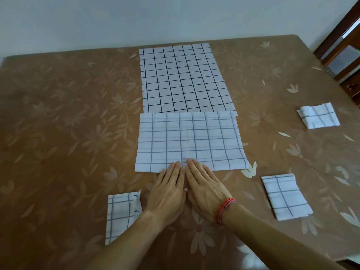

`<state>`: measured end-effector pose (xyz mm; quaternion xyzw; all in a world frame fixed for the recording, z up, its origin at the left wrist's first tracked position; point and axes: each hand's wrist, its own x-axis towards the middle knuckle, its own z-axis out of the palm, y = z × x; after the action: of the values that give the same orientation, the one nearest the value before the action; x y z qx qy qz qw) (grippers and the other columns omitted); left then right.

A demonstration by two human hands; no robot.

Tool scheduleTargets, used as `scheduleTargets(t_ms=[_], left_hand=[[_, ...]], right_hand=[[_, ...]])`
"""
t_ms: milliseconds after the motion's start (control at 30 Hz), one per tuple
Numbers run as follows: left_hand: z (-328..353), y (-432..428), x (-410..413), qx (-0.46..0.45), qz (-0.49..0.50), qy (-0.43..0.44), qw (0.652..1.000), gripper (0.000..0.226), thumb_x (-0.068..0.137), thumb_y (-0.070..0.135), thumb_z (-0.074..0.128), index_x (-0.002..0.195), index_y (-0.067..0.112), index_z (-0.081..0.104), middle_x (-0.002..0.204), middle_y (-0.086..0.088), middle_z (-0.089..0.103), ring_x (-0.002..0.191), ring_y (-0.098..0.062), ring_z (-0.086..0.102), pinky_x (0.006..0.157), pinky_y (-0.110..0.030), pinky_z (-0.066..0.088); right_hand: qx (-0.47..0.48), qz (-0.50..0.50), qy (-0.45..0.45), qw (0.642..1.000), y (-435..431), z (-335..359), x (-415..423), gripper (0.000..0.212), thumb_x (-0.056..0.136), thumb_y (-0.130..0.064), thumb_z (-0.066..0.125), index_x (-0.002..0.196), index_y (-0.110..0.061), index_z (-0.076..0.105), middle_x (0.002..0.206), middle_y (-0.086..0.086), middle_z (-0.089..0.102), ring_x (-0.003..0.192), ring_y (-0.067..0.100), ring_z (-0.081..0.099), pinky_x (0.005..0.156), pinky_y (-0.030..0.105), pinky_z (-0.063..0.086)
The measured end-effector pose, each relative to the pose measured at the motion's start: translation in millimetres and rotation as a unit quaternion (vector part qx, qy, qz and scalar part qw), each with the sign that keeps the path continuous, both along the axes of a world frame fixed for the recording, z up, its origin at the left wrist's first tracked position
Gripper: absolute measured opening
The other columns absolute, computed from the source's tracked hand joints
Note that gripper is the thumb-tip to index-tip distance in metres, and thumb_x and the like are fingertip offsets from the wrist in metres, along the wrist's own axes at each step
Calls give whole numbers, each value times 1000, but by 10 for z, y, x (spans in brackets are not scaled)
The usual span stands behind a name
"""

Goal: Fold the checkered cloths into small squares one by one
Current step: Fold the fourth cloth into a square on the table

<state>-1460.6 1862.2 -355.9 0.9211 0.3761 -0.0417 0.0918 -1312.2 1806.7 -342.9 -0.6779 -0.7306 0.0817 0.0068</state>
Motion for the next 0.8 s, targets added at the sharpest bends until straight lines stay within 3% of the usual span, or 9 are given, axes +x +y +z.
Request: scheduleTargets(t_ms=[133, 267, 333, 433, 533, 733, 800], left_hand=[[40, 18, -34, 3, -6, 11, 1000, 54, 99, 28, 30, 146, 5, 41, 154, -13, 37, 145, -22, 29, 117, -41, 22], [167, 9, -56, -42, 21, 70, 996, 65, 100, 39, 1, 154, 4, 4, 162, -13, -6, 151, -20, -8, 120, -36, -9], [255, 18, -68, -66, 53, 122, 989, 66, 102, 44, 4, 153, 2, -6, 160, -13, -17, 149, -22, -17, 121, -38, -9], [334, 46, -125, -82, 98, 180, 975, 69, 104, 42, 14, 151, -6, -5, 159, -24, -16, 149, -31, -16, 122, -43, -4], [384, 92, -190, -105, 154, 201, 962, 70, 104, 40, 15, 149, -10, -1, 158, -31, -11, 149, -36, -12, 122, -45, -4], [463, 137, -195, -144, 186, 199, 951, 74, 104, 43, 20, 149, -11, -1, 157, -33, -10, 149, -36, -10, 121, -43, -5], [443, 152, -194, -149, 187, 204, 950, 71, 104, 39, 21, 150, -10, -2, 157, -33, -10, 149, -36, -10, 121, -43, -4]], right_hand=[[-37, -10, 10, 999, -6, -66, -66, 61, 96, -39, 29, 142, -1, 43, 150, 15, 38, 140, 27, 35, 106, 48, 41], [-55, -12, 6, 998, -16, -91, -70, 65, 95, -42, 26, 143, 0, 40, 153, 16, 32, 142, 28, 30, 109, 48, 37], [-63, -8, 9, 998, -17, -84, -76, 69, 95, -44, 20, 148, -1, 28, 158, 15, 18, 146, 27, 16, 116, 47, 26], [-95, 8, 10, 995, 0, -24, -67, 72, 92, -45, 8, 152, -4, 2, 160, 10, -10, 148, 23, -10, 121, 42, 2], [-103, 0, 10, 995, 31, 14, -77, 69, 95, -42, 12, 152, -4, 0, 159, 9, -12, 148, 23, -11, 120, 38, -6], [-75, -18, 26, 997, 64, 1, -199, 70, 93, -39, 13, 149, 1, 22, 158, 15, 12, 147, 28, 12, 119, 47, 16], [-64, 15, 43, 997, 101, 24, -306, 71, 93, -41, 9, 150, 1, 17, 159, 15, 7, 148, 27, 6, 120, 45, 11]])
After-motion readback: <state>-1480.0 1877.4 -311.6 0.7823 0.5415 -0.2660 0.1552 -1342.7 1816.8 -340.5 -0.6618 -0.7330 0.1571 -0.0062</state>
